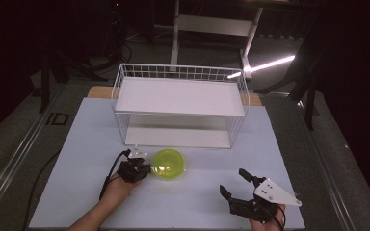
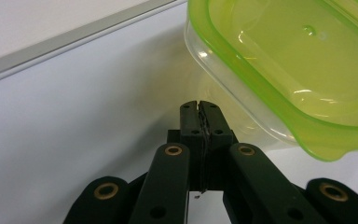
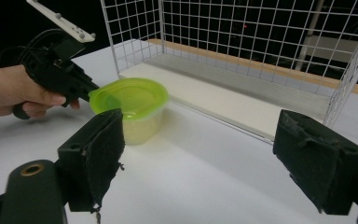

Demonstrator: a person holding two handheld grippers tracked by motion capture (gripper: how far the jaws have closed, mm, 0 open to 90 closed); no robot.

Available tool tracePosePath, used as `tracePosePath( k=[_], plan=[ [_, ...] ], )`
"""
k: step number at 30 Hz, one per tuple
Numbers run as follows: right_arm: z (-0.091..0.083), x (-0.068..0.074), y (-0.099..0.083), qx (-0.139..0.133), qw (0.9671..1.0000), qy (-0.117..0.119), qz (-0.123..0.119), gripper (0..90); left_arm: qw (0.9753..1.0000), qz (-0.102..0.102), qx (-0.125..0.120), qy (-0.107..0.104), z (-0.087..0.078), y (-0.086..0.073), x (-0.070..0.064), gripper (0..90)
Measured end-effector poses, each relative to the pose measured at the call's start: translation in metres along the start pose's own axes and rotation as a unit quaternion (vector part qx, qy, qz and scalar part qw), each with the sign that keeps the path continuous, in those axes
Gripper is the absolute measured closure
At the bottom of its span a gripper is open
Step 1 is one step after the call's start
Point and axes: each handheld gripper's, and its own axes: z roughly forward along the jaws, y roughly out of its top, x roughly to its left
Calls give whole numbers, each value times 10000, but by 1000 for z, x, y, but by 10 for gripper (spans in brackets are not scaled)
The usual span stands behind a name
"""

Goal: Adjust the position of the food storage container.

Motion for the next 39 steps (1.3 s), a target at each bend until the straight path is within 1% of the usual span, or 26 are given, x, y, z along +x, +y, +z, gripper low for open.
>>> tracePosePath(
  k=[1, 5, 6, 7, 9, 10, 12, 13, 16, 17, 21, 23, 25, 28, 30, 31, 32, 34, 35, 37, 38, 39],
  plan=[
    [0, 0, 0, 0, 10000, 1, 5, 162, 10000, -13, 2, -41, 3, 1, -2, 899],
    [0, -1, 0, 0, 10000, 7, -1, 162, 9999, 52, 61, -94, 11, 4, -10, 899],
    [0, -1, 0, -7, 10000, 9, 2, 162, 9998, 49, 82, -154, 13, 5, -12, 899],
    [0, -1, -1, -9, 10000, 10, 6, 162, 9998, 98, 94, -154, 15, 6, -14, 899],
    [-1, -3, -1, -14, 10000, 4, 18, 162, 9996, 131, 110, -215, 18, 8, -17, 899],
    [-1, -3, -1, -18, 10000, 2, 27, 162, 9996, 165, 107, -194, 19, 9, -18, 899],
    [-1, -4, -1, 0, 10000, 3, 49, 163, 9994, 206, 131, -229, 20, 10, -20, 899],
    [-1, -4, -1, -6, 10000, 5, 54, 162, 9995, 212, 132, -201, 21, 11, -21, 899],
    [0, -4, -2, 16, 10000, 16, 47, 162, 9995, 147, 73, -258, 22, 13, -22, 899],
    [0, -4, -2, 17, 10000, 23, 52, 162, 9994, 138, 68, -318, 23, 13, -21, 899],
    [1, -3, -2, 42, 10000, 31, 46, 162, 9991, 122, 82, -392, 27, 14, -24, 898],
    [1, -4, -2, 48, 10000, 35, 50, 162, 9991, 157, 102, -387, 28, 13, -25, 897],
    [1, -4, -2, 40, 10000, 48, 59, 162, 9991, 134, 97, -397, 27, 12, -24, 897],
    [2, -4, -2, 51, 10000, 43, 54, 162, 9990, 161, 54, -412, 21, 10, -22, 894],
    [3, -4, -3, 63, 10000, 38, 42, 163, 9988, 130, -19, -464, 14, 9, -20, 870],
    [3, -4, -3, 67, 10000, 51, 32, 166, 9987, 188, -87, -458, 9, 8, -19, 833],
    [4, -3, -3, 75, 9999, 90, 53, 167, 9985, 259, -158, -462, 4, 7, -19, 829],
    [5, -2, -2, 80, 9999, 121, 27, 167, 9979, 367, -286, -450, -7, 5, -19, 748],
    [6, -1, -2, 84, 9999, 118, 4, 167, 9977, 378, -336, -445, -11, 3, -19, 695],
    [7, 1, -2, 117, 9998, 149, -28, 167, 9966, 383, -484, -546, -22, 0, -19, 645],
    [8, 1, -2, 124, 9998, 147, -63, 167, 9963, 407, -505, -564, -27, -1, -19, 600],
    [9, 2, -2, 137, 9998, 145, -93, 167, 9956, 410, -553, -633, -32, -3, -19, 559]
  ],
)
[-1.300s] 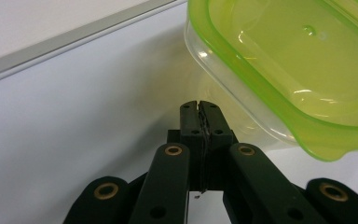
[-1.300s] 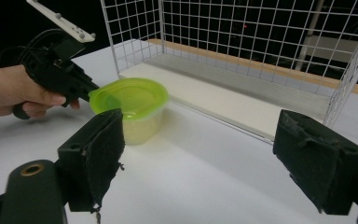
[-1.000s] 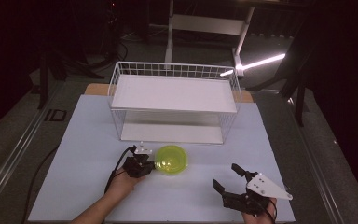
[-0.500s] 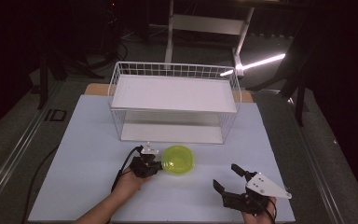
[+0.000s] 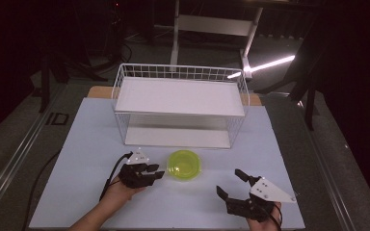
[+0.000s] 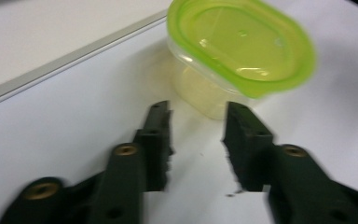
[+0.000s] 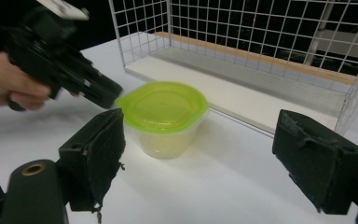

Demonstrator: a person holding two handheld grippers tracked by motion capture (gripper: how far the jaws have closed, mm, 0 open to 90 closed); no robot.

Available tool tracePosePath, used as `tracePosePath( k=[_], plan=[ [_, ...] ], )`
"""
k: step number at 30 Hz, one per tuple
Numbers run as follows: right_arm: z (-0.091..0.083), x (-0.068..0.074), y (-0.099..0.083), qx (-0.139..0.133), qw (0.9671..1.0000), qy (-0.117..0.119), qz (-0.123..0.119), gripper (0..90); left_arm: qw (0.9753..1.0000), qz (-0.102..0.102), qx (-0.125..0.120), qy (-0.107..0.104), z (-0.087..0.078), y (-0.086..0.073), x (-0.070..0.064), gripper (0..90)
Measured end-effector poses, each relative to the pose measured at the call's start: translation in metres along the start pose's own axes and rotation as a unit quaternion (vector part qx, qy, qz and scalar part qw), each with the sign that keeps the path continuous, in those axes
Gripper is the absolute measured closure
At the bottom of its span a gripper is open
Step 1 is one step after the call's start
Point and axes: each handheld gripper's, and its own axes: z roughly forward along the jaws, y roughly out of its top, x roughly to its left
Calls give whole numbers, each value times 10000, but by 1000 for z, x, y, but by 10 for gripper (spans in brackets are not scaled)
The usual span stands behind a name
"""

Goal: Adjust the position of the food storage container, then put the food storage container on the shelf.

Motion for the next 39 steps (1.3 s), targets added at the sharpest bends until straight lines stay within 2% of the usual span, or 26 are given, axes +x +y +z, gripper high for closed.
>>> tracePosePath(
  k=[1, 5, 7, 9, 10, 11, 13, 16, 18, 20, 21, 25, 27, 30, 34, 36, 39],
  plan=[
    [1, 1, 0, 27, 10000, 20, -6, 167, 10000, 0, -55, -42, -5, -1, -1, 535],
    [4, 4, 0, 65, 9999, 83, -49, 167, 9998, 38, -182, -60, -20, -4, -2, 328],
    [6, 6, 0, 104, 9998, 122, -69, 167, 9995, 48, -252, -164, -26, -6, -1, 163],
    [8, 8, 0, 153, 9997, 164, -77, 167, 9991, -53, -331, -268, -31, -7, -1, 140],
    [9, 9, 0, 190, 9996, 190, -98, 168, 9987, -70, -340, -371, -33, -8, -2, 96],
    [9, 9, 0, 190, 9996, 190, -98, 168, 9987, -70, -340, -371, -33, -8, -2, 19],
    [11, 12, 1, 273, 9991, 214, -229, 168, 9983, -42, -396, -414, -35, -9, -5, 19],
    [13, 14, 2, 310, 9989, 285, -182, 167, 9977, 37, -573, -357, -36, -9, -13, 18],
    [15, 15, 3, 343, 9988, 282, -210, 167, 9962, 124, -738, -442, -36, -7, -16, 19],
    [17, 15, 5, 383, 9986, 319, -199, 167, 9956, 115, -780, -510, -36, -5, -17, 19],
    [19, 15, 6, 418, 9983, 362, -186, 167, 9950, 81, -788, -615, -35, 0, -18, 19],
    [23, 14, 12, 486, 9977, 458, -148, 167, 9942, 29, -864, -642, -37, 9, -16, 19],
    [26, 13, 16, 480, 9978, 398, -219, 167, 9938, 54, -948, -586, -38, 13, -16, 19],
    [30, 9, 24, 402, 9983, 401, -154, 153, 9939, 89, -929, -585, -38, 19, -16, 20],
    [37, 5, 31, 381, 9984, 399, -141, 141, 9950, 174, -879, -449, -34, 23, -17, 20],
    [46, 2, 36, 405, 9981, 419, -178, 134, 9959, 118, -774, -454, -28, 26, -17, 20],
    [54, 0, 39, 349, 9981, 333, -376, 133, 9954, -67, -805, -516, -22, 29, -14, 20]
  ],
)
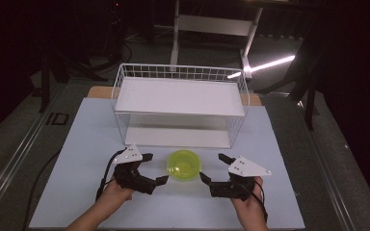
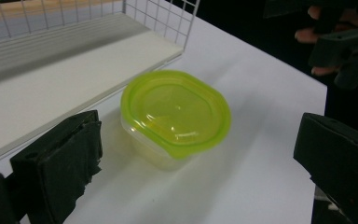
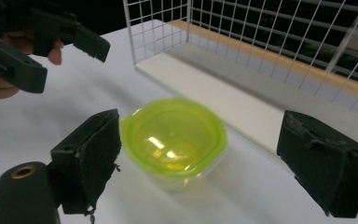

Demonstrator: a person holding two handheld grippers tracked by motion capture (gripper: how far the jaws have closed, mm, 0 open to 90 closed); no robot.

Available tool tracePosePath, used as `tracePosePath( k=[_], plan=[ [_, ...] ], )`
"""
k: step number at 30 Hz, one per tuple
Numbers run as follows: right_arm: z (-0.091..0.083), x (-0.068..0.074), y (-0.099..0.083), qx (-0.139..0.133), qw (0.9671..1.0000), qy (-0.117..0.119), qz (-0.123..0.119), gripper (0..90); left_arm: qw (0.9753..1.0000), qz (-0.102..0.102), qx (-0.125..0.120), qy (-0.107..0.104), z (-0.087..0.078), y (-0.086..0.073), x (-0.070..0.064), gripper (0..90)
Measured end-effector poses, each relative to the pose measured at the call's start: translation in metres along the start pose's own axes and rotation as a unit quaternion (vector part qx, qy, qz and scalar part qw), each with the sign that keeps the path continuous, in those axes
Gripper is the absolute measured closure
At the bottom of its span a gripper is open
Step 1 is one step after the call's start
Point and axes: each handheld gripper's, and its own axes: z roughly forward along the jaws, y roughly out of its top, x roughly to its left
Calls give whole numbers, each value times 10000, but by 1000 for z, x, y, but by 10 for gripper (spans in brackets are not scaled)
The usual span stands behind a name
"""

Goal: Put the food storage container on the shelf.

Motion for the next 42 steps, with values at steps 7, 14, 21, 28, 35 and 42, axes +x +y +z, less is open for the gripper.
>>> tracePosePath(
  k=[7, 14, 21, 28, 35, 42],
  plan=[
    [19, -7, -2, 331, 9982, 143, 476, 140, 9996, -124, 193, 138, 15, 2, 8, 41],
    [40, -13, -13, 505, 9962, 49, 704, 146, 9987, -294, 280, 297, 26, 5, 12, 149],
    [52, -17, -18, 723, 9932, 55, 911, 238, 9957, -709, 505, 313, 39, 1, 20, 213],
    [62, -23, -22, 805, 9907, -13, 1097, 315, 9907, -1091, 703, 405, 48, -5, 27, 328],
    [69, -26, -30, 951, 9865, 87, 1330, 352, 9879, -1271, 795, 405, 56, -9, 27, 430],
    [70, -27, -33, 1085, 9830, 239, 1464, 392, 9873, -1332, 825, 264, 55, -10, 27, 588]
  ],
)
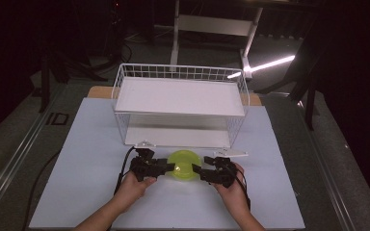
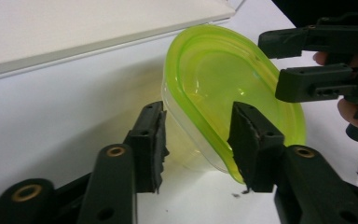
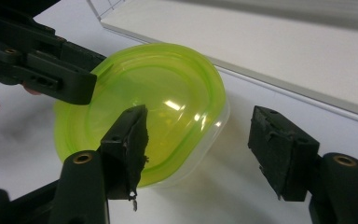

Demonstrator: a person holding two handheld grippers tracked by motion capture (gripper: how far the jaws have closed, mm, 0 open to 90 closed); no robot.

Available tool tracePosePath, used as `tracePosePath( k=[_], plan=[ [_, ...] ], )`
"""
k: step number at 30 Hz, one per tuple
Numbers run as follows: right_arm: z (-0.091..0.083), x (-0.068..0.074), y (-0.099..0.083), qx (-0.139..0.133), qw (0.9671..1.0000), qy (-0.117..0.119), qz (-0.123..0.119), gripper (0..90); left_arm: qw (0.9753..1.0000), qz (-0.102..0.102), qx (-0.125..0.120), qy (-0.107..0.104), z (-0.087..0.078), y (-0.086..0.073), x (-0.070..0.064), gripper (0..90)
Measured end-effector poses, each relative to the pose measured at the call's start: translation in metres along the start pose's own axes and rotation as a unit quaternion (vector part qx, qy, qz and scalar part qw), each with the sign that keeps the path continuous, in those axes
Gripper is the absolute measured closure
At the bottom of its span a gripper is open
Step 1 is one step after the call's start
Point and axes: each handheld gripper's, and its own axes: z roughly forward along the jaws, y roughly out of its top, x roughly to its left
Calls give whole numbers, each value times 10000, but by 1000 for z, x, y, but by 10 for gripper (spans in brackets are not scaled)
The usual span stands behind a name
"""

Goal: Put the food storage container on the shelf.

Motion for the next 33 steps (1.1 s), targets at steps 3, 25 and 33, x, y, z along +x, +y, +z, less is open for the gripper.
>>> tracePosePath(
  k=[3, 25, 33],
  plan=[
    [0, 0, -1, 54, 9999, 63, 110, 408, 10000, 2, 28, -31, 0, 0, -2, 609],
    [-20, 14, -6, 257, 9985, 51, 475, 749, 9999, 100, 83, -76, -10, -11, -20, 783],
    [-22, 20, 5, 117, 9990, 44, 433, 794, 9999, 146, -79, 18, -18, -8, -18, 813]
  ],
)
